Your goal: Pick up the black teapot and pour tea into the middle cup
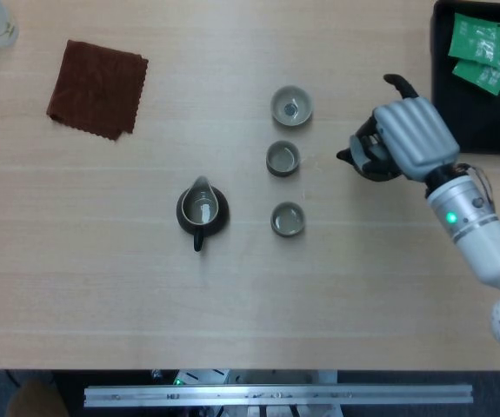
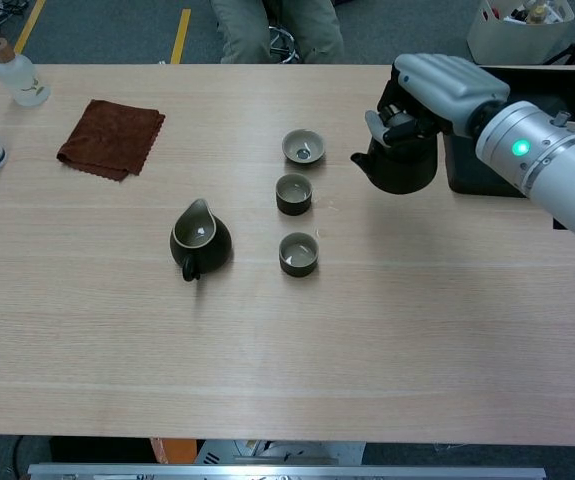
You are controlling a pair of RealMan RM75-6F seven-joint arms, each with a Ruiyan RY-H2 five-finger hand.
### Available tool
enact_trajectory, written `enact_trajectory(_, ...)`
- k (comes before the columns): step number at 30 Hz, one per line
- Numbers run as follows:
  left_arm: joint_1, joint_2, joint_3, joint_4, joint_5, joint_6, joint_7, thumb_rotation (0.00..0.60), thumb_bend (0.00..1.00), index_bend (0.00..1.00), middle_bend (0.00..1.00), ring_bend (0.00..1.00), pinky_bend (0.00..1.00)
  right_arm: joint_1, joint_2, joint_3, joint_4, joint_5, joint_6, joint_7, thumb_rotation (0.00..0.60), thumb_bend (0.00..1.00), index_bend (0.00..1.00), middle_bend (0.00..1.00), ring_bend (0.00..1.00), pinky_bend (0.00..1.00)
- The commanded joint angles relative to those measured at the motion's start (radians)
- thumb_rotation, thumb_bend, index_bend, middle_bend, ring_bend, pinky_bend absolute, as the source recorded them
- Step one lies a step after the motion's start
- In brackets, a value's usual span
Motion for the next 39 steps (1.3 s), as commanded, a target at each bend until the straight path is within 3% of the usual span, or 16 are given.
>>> enact_trajectory(1,-0.001,-0.002,0.0,0.003,0.0,-0.002,-0.001,0.6,0.36,0.18,0.11,0.09,0.12,-0.035,0.023,-0.031,-0.003,-0.036,-0.011,0.036,0.472,0.54,0.92,0.83,0.82,0.1)
enact_trajectory(14,-0.015,-0.014,-0.003,0.013,-0.002,-0.018,0.001,0.6,0.36,0.18,0.11,0.09,0.12,-0.106,-0.019,-0.084,0.092,-0.142,-0.046,0.14,0.471,0.54,0.9,0.81,0.79,0.1)
enact_trajectory(39,-0.017,-0.019,0.0,0.023,-0.012,-0.027,-0.008,0.6,0.36,0.18,0.11,0.09,0.12,-0.161,-0.167,-0.081,0.253,-0.219,-0.09,0.217,0.47,0.52,0.83,0.74,0.66,0.1)
